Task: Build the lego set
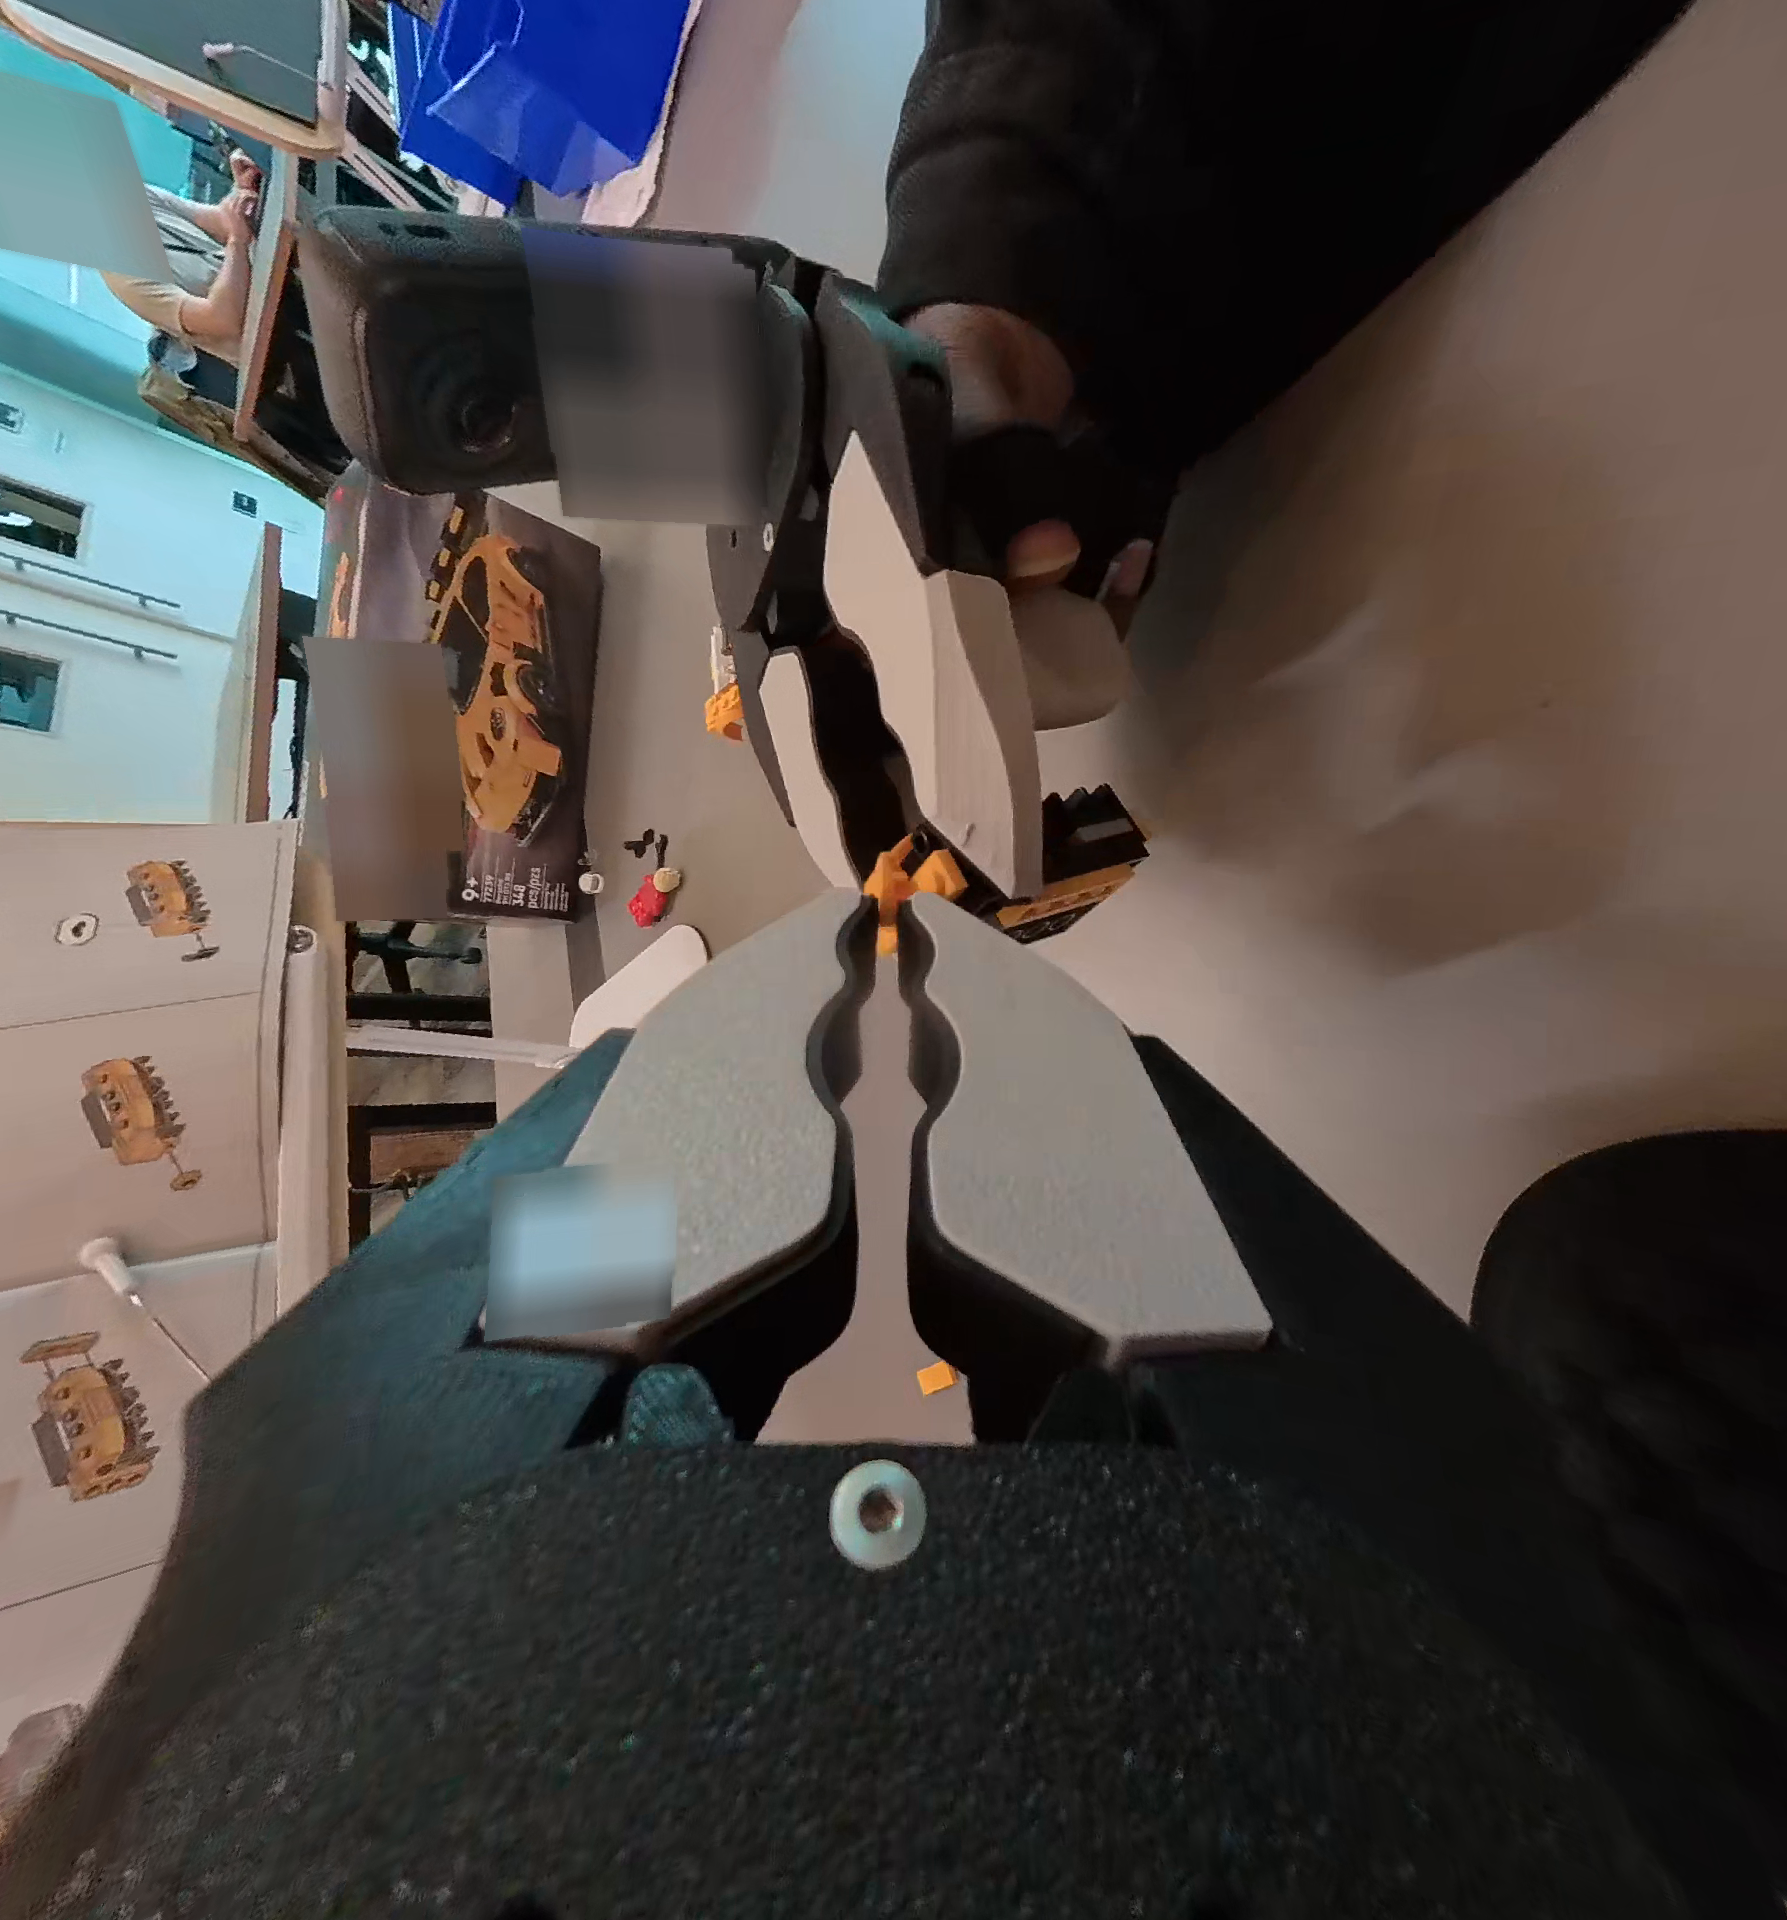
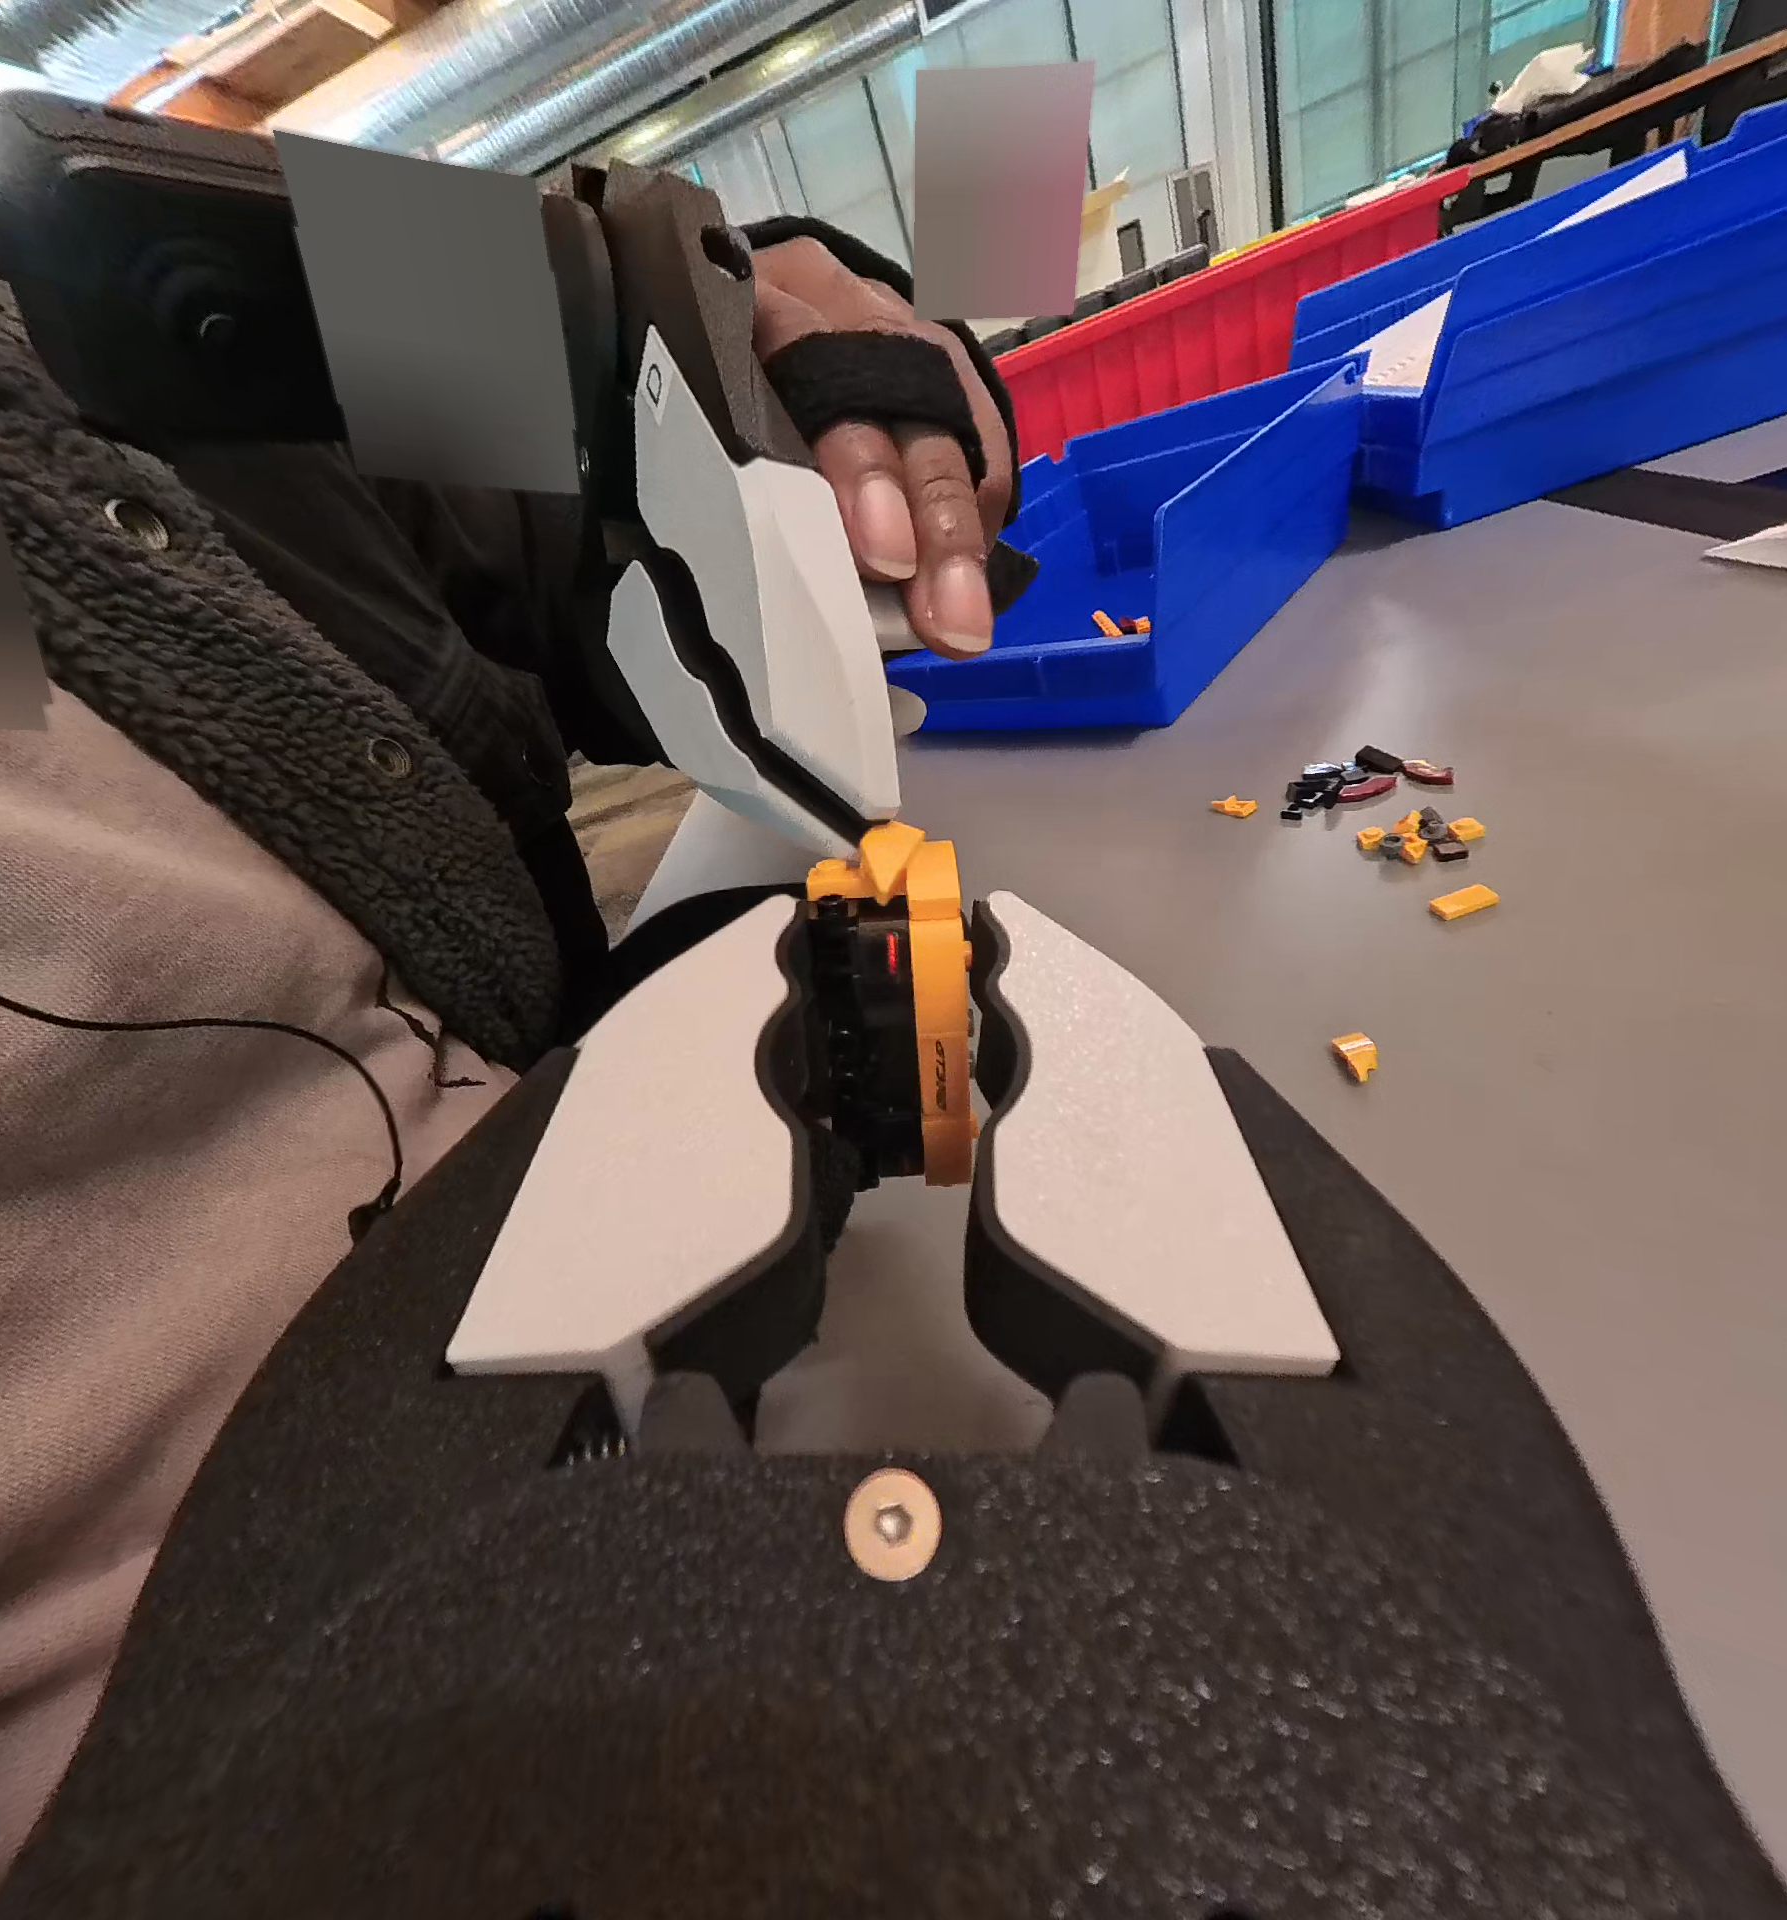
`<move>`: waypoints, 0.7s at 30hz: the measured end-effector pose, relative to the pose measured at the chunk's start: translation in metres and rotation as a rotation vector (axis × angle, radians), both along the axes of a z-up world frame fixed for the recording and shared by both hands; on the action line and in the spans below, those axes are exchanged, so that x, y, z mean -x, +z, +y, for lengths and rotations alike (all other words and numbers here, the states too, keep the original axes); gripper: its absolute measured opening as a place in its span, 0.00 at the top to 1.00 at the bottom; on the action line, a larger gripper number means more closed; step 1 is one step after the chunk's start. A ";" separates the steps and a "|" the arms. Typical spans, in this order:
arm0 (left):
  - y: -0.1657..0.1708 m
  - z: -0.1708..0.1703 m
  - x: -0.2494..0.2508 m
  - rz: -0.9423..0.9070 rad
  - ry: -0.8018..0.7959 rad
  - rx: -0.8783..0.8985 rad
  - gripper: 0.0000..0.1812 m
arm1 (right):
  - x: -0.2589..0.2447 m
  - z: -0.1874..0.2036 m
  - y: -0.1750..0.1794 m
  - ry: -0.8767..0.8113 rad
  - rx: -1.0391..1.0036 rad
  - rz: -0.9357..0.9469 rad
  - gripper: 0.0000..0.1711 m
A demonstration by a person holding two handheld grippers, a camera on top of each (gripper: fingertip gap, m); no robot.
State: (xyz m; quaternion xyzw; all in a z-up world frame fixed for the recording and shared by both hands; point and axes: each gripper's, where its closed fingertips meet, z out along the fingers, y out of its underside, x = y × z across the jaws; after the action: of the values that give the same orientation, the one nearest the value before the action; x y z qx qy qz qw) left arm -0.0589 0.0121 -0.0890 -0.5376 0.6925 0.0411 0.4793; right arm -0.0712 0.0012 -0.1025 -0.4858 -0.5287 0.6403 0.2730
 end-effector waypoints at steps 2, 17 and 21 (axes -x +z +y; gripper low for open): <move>-0.001 -0.001 0.001 0.007 -0.004 0.016 0.99 | -0.001 0.000 0.001 0.001 0.005 0.006 0.83; 0.004 -0.010 -0.001 -0.073 0.008 0.201 0.98 | -0.001 -0.006 0.000 0.021 -0.027 0.003 0.83; 0.007 -0.012 0.001 -0.129 0.030 0.323 0.97 | -0.001 -0.007 0.000 0.022 -0.038 0.003 0.83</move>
State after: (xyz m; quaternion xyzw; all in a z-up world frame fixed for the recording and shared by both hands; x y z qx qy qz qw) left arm -0.0594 0.0002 -0.0815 -0.6194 0.6497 -0.0982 0.4297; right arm -0.0700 -0.0056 -0.1028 -0.4738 -0.5457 0.6338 0.2759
